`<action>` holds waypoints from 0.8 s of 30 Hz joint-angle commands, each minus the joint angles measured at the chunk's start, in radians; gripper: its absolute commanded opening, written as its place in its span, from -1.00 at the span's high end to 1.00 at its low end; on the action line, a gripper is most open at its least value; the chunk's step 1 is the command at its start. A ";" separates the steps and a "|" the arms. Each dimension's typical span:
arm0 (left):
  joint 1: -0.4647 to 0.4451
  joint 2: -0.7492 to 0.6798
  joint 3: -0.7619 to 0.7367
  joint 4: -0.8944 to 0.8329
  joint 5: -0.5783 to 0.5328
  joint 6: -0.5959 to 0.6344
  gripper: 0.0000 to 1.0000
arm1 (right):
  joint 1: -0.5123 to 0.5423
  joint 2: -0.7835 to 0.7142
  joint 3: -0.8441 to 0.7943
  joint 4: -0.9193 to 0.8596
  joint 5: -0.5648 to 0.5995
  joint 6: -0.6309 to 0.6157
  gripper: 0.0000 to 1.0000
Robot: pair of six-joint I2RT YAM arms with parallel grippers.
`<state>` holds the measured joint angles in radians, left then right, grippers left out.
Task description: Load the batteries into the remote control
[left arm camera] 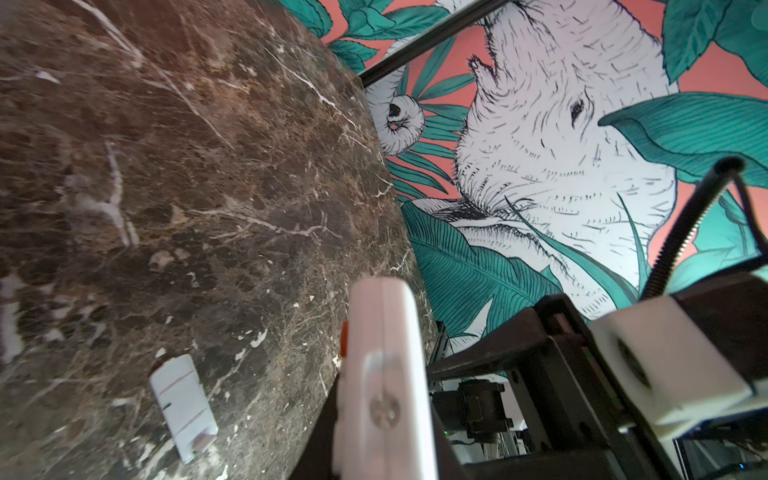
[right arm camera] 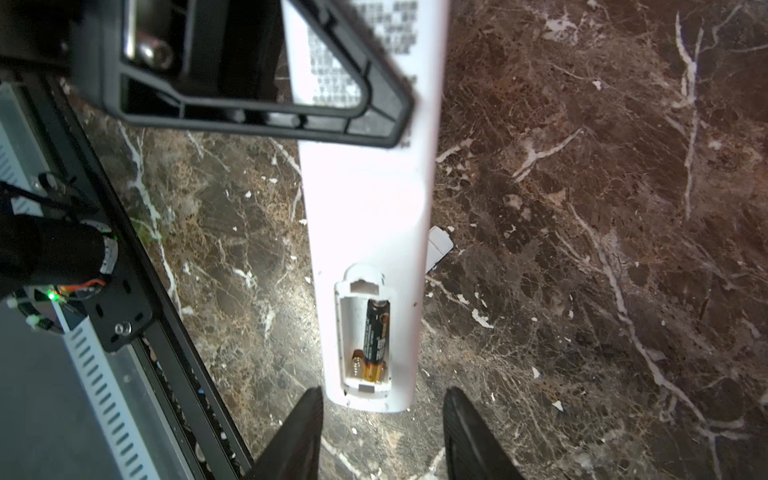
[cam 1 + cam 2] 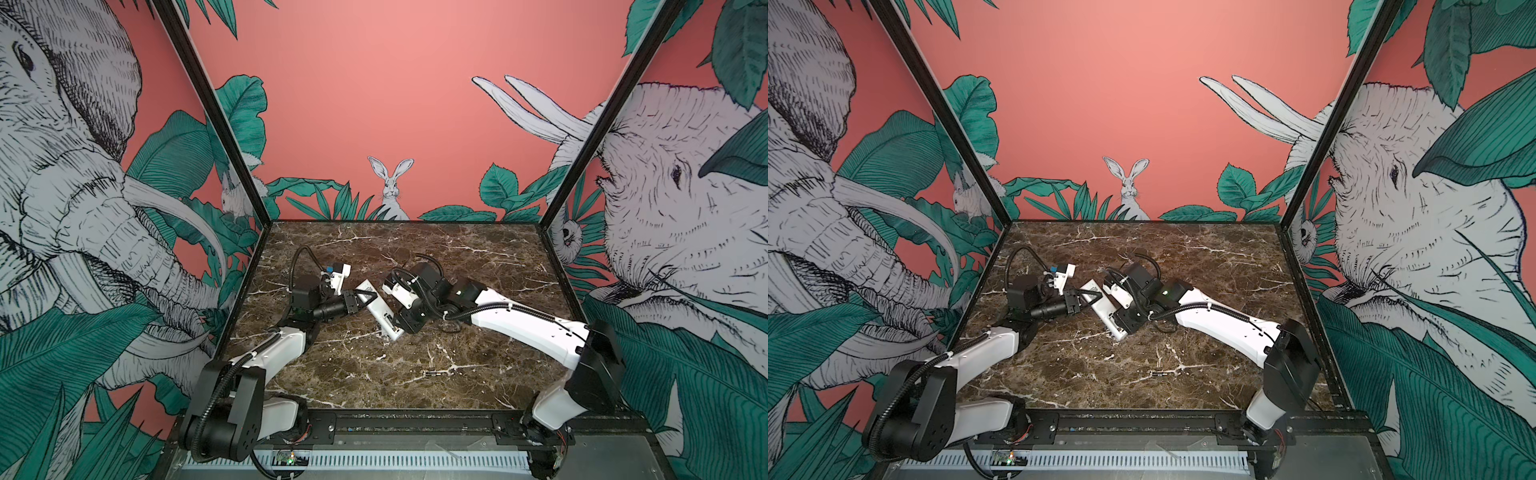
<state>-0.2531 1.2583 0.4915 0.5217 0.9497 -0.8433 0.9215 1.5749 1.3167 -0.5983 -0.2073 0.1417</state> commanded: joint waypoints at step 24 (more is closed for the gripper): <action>-0.083 -0.010 0.040 0.222 0.075 -0.045 1.00 | -0.099 -0.166 -0.251 0.216 -0.225 0.034 -0.12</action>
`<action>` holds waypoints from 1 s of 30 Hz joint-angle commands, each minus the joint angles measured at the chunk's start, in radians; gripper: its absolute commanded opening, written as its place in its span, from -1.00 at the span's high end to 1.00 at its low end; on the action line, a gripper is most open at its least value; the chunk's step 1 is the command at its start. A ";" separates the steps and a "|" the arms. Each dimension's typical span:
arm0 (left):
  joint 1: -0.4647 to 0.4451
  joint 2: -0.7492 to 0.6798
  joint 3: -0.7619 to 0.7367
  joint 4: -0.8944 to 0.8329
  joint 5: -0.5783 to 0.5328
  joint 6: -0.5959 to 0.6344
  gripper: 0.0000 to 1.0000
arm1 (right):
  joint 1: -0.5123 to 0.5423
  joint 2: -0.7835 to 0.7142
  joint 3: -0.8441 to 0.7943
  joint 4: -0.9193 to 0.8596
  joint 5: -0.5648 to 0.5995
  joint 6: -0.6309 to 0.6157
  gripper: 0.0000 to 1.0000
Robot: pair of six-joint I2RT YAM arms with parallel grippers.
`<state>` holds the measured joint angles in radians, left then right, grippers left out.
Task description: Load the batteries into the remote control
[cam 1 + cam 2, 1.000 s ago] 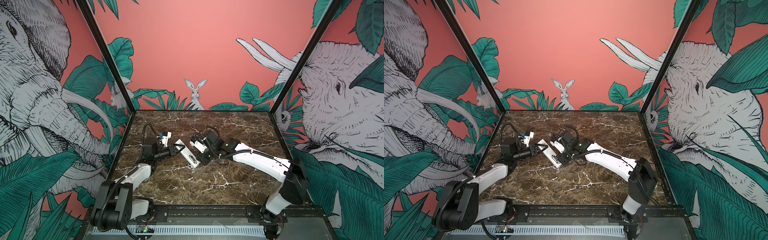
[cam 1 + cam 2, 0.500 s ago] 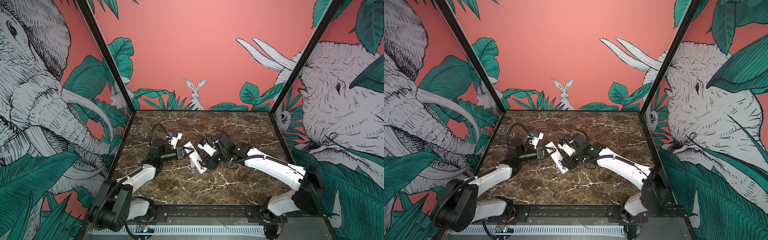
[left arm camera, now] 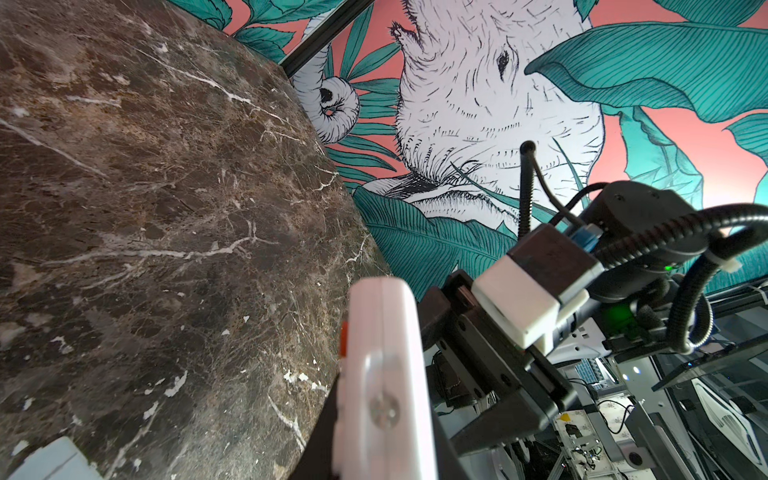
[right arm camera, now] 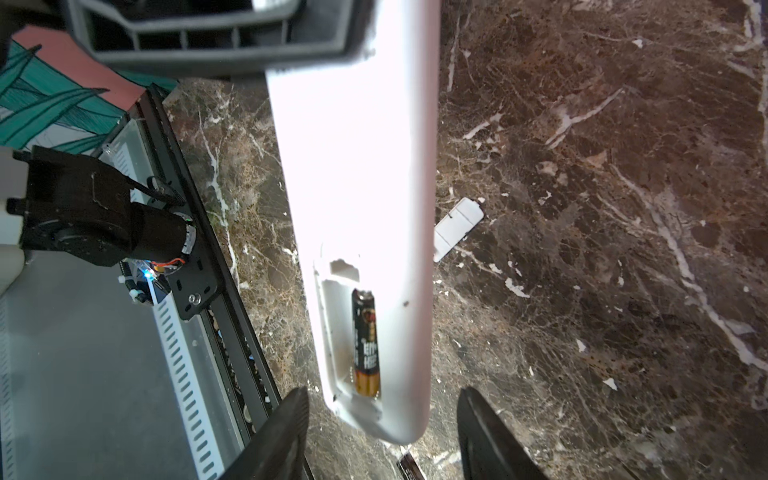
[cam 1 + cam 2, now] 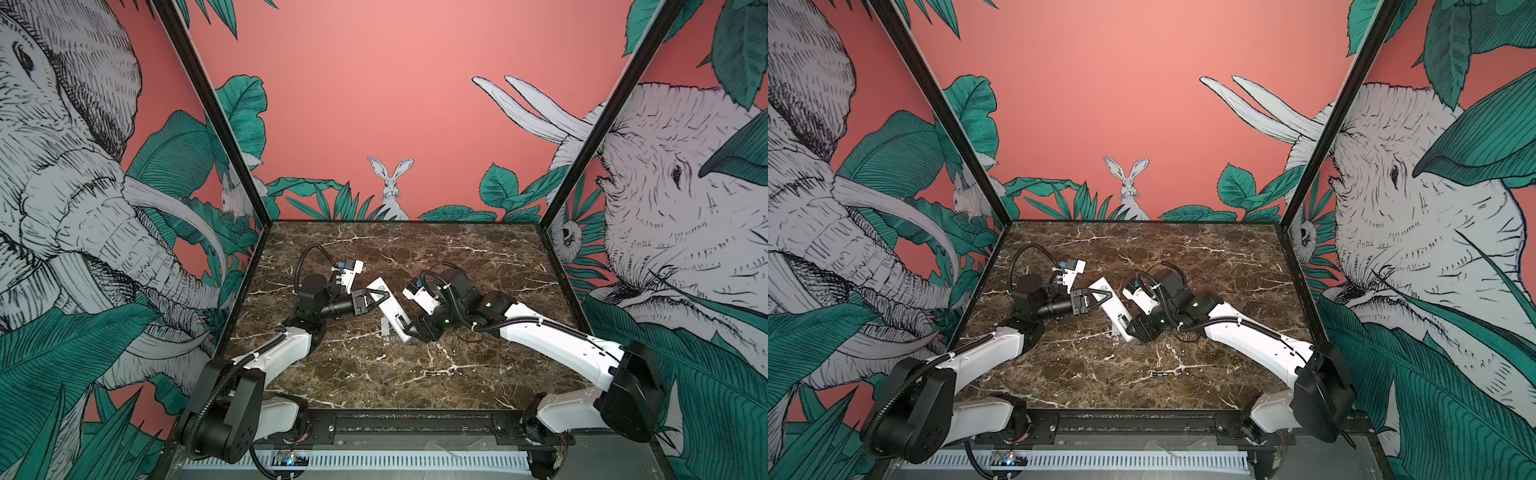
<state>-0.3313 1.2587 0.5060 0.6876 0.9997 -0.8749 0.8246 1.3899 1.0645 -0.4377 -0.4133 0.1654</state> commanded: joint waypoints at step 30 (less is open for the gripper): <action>-0.006 -0.021 0.028 0.034 0.025 -0.003 1.00 | -0.005 0.098 0.029 0.037 0.044 -0.007 0.46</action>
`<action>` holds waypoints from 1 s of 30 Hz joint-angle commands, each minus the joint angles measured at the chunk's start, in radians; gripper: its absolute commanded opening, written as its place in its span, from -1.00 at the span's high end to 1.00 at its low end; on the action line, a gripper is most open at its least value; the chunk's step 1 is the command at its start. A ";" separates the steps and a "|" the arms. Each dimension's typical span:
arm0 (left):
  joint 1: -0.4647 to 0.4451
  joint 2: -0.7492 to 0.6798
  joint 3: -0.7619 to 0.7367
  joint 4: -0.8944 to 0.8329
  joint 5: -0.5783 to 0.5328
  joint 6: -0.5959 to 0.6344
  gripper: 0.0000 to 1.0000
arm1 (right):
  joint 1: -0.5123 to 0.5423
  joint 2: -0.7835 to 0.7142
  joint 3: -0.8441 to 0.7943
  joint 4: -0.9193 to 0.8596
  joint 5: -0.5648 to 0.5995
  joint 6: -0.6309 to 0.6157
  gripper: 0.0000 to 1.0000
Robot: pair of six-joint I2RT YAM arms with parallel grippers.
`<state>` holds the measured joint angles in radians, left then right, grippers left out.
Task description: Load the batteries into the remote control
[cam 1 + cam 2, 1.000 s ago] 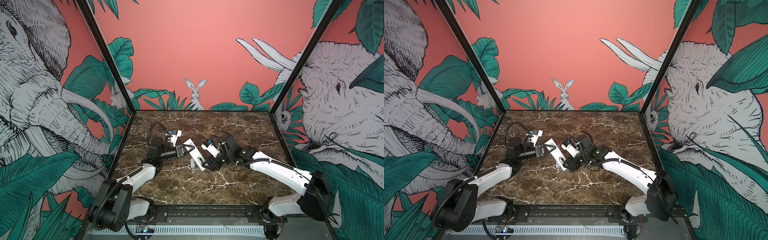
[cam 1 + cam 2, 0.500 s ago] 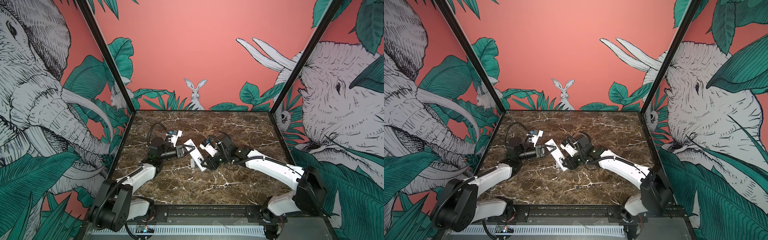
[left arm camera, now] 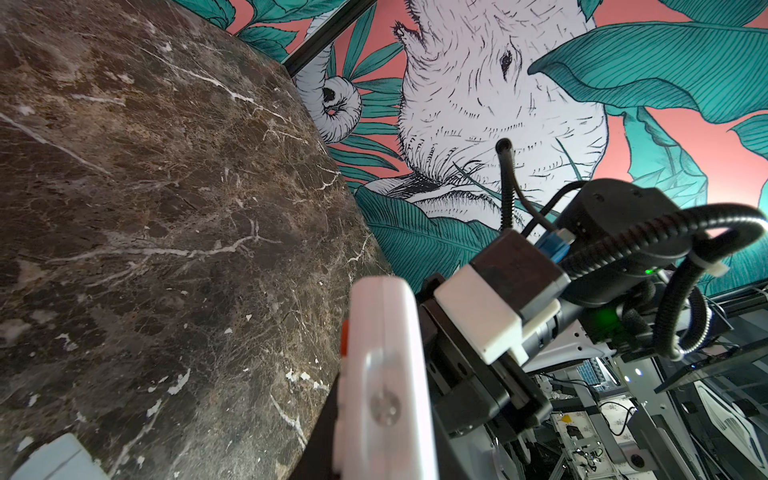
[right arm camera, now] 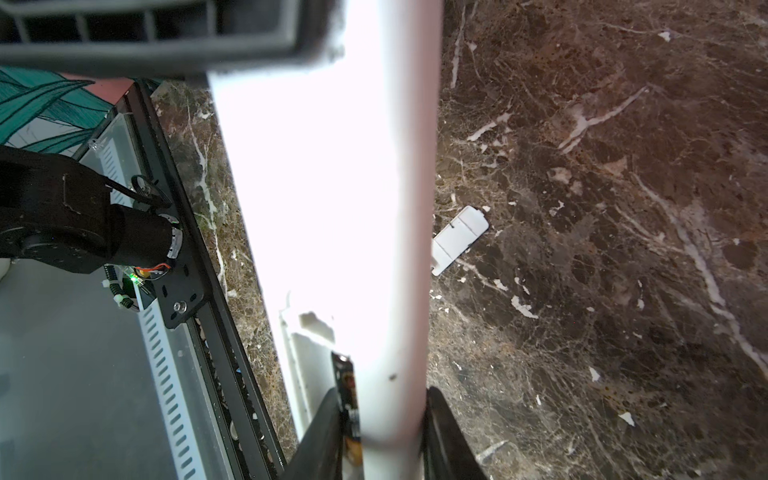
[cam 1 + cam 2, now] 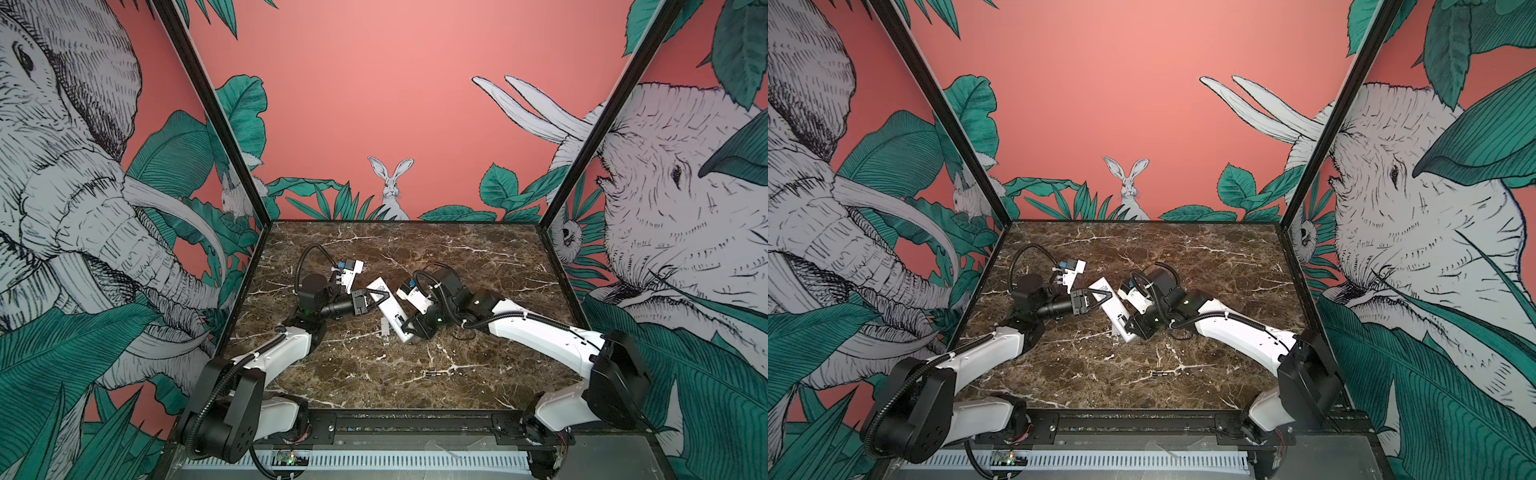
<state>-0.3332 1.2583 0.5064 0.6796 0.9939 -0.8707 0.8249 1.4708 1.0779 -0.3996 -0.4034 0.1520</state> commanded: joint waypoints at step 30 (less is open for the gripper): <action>-0.004 0.017 0.078 -0.206 -0.086 0.140 1.00 | -0.007 -0.238 -0.100 -0.087 0.165 -0.022 -0.72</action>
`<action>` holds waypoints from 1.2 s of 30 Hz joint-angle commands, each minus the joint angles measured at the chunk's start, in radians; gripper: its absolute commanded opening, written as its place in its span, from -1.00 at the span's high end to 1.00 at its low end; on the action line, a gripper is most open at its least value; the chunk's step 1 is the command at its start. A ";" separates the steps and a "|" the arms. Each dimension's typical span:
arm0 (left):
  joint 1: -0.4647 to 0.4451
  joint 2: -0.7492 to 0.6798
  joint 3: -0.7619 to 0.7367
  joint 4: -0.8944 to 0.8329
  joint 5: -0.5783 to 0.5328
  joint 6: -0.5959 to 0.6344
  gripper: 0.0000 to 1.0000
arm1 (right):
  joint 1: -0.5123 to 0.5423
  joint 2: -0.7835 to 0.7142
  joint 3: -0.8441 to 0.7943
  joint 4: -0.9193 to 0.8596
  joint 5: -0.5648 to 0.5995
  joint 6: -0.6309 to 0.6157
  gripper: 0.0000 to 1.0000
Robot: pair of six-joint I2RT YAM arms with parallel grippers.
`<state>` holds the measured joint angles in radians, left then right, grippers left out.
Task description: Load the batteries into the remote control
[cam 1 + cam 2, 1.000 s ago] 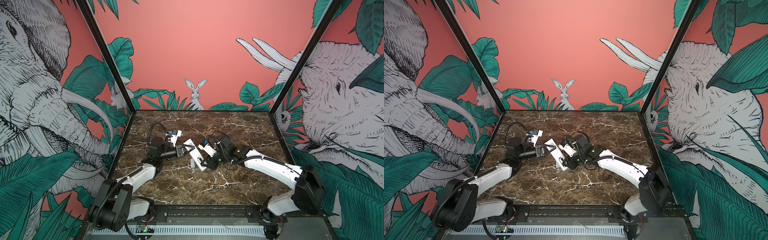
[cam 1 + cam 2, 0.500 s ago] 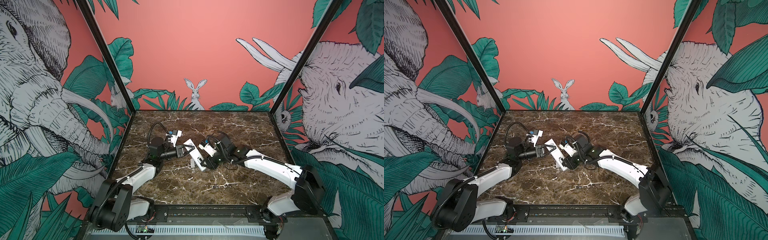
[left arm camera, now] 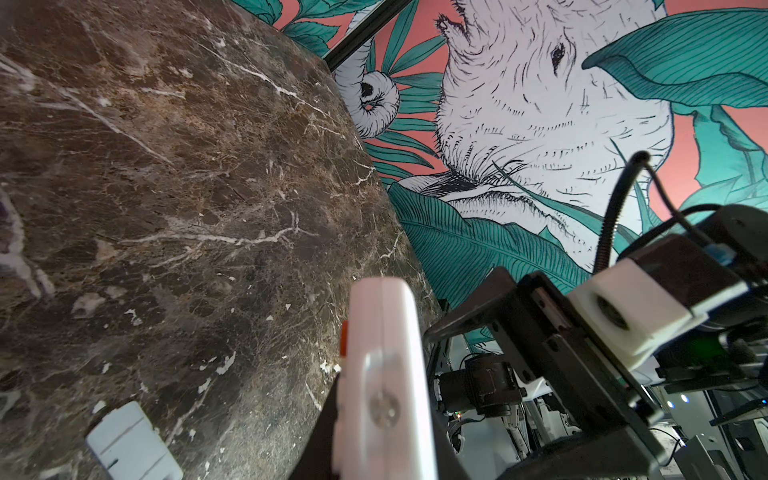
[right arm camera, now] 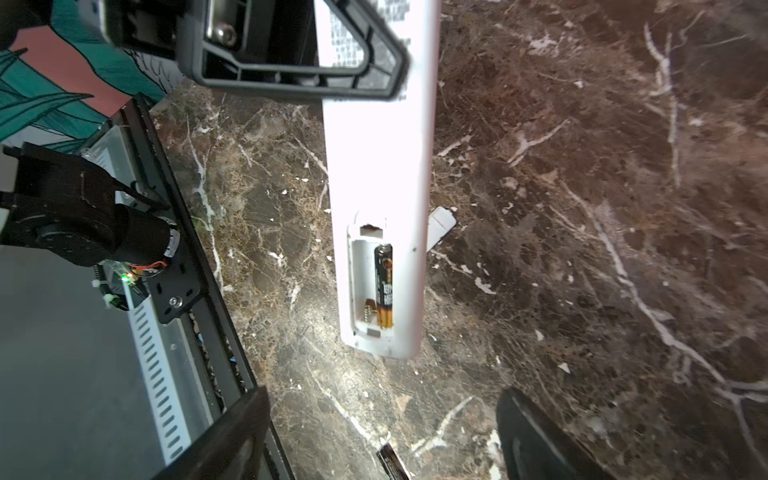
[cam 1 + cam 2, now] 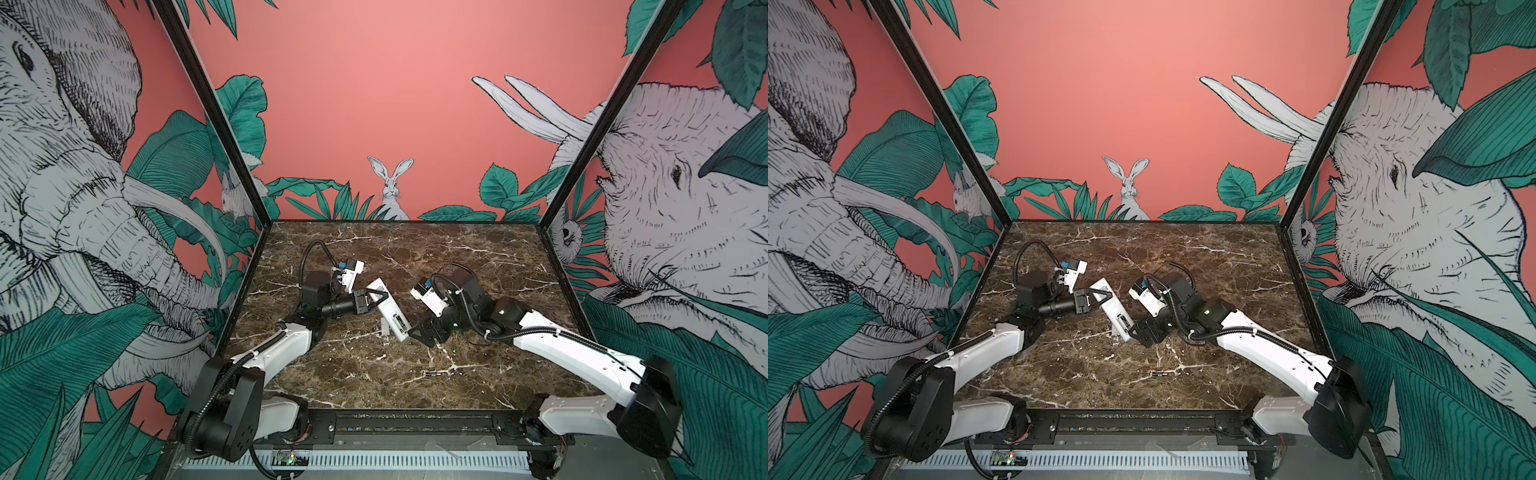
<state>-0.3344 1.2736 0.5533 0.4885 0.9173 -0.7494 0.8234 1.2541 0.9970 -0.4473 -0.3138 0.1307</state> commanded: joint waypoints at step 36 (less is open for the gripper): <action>0.017 -0.023 0.018 -0.110 -0.042 0.058 1.00 | 0.199 0.130 -0.231 -0.013 0.238 0.169 -0.61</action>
<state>-0.3267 1.2793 0.5697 0.3859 0.8772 -0.7059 1.0149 1.4120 0.7696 -0.4763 -0.1074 0.2012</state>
